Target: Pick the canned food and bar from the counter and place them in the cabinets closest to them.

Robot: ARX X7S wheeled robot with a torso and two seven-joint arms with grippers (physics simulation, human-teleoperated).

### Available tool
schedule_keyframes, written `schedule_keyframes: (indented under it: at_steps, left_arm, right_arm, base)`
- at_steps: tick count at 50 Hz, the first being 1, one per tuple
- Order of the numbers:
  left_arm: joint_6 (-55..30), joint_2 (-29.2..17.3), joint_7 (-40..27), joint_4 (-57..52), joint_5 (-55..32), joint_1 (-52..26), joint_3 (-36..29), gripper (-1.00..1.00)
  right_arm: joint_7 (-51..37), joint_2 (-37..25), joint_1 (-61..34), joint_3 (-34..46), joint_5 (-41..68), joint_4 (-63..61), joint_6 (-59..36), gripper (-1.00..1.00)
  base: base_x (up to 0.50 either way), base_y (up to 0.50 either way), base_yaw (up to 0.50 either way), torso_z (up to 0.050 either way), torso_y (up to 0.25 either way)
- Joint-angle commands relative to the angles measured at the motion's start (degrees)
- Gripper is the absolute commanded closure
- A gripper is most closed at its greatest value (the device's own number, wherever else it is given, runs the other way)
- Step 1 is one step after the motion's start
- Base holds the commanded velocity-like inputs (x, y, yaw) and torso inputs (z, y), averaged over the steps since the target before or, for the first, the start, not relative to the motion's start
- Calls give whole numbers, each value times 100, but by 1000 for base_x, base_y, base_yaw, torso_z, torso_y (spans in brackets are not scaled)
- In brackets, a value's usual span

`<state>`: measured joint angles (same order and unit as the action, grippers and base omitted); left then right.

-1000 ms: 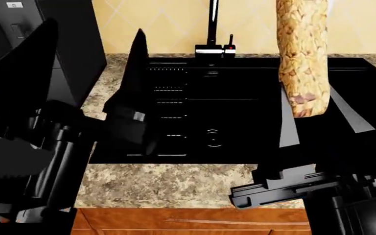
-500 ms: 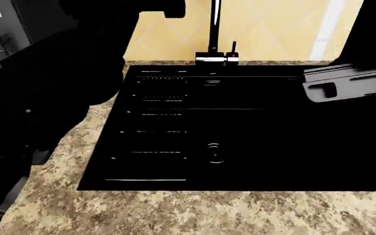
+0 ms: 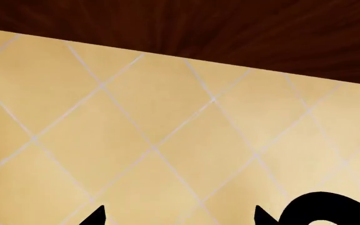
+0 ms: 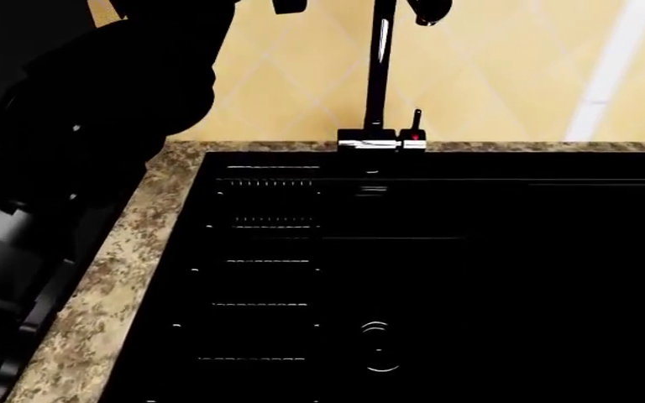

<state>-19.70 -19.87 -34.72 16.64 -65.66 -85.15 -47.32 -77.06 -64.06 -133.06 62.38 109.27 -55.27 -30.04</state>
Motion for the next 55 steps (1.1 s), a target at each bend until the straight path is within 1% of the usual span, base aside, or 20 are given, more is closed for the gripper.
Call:
schedule_keyframes:
  at_steps: [1, 17, 20, 22, 28, 34, 37, 39, 42, 46, 49, 55]
  left_arm:
    - [-6, 53, 13, 152, 8, -44, -1, -100]
    - [13, 38, 22, 210, 49, -33, -10, -100]
    - [20, 29, 20, 186, 46, -16, -8, -100]
    - [25, 15, 18, 163, 36, -6, 2, -100]
    - [19, -21, 9, 95, 32, 7, 3, -100]
    - [29, -21, 20, 84, 31, 35, -1, -100]
    - [25, -18, 15, 88, 36, 39, -8, -100]
    - [29, -16, 24, 101, 43, 41, -11, -100]
    - [51, -15, 45, 140, 47, 61, -6, -100]
    - [60, -21, 45, 153, 42, 74, 2, -100]
    - [48, -37, 19, 119, 25, 72, 15, -100]
    - [52, -45, 10, 101, 23, 87, 19, -100]
  right_arm:
    - [54, 92, 37, -643, 398, 224, -613, 100]
    - [22, 225, 145, -974, 536, 306, -840, 100]
    - [84, 187, 236, -1063, 554, 318, -733, 100]
    - [81, 159, 335, -1101, 564, 273, -634, 100]
    - [-324, 202, 397, -1111, 666, 39, -532, 100]
    - [-819, 243, -91, -1273, 1283, 86, -692, 100]
    - [-1248, 423, -176, -1768, 1859, 380, -1066, 100]
    - [-1290, 522, -188, -2108, 2051, 635, -1358, 100]
    - [-1293, 671, -192, -2553, 2180, 1075, -1901, 100]
    - [-1293, 956, -193, -2953, 2192, 1549, -2384, 100]
    - [-1293, 1181, -193, -3048, 2166, 1866, -2578, 100]
    - [-1294, 1502, -193, -2958, 2160, 2510, -2743, 100]
  base:
    - [500, 1, 0, 0, 0]
    - [500, 1, 0, 0, 1]
    - [500, 1, 0, 0, 0]
    - [109, 0, 0, 0, 0]
    - [0, 0, 0, 0, 0]
    - [0, 0, 0, 0, 0]
    - [0, 0, 0, 0, 0]
    - [0, 0, 0, 0, 0]
    - [0, 0, 0, 0, 0]
    - [0, 0, 0, 0, 0]
    - [0, 0, 0, 0, 0]
    - [0, 0, 0, 0, 0]
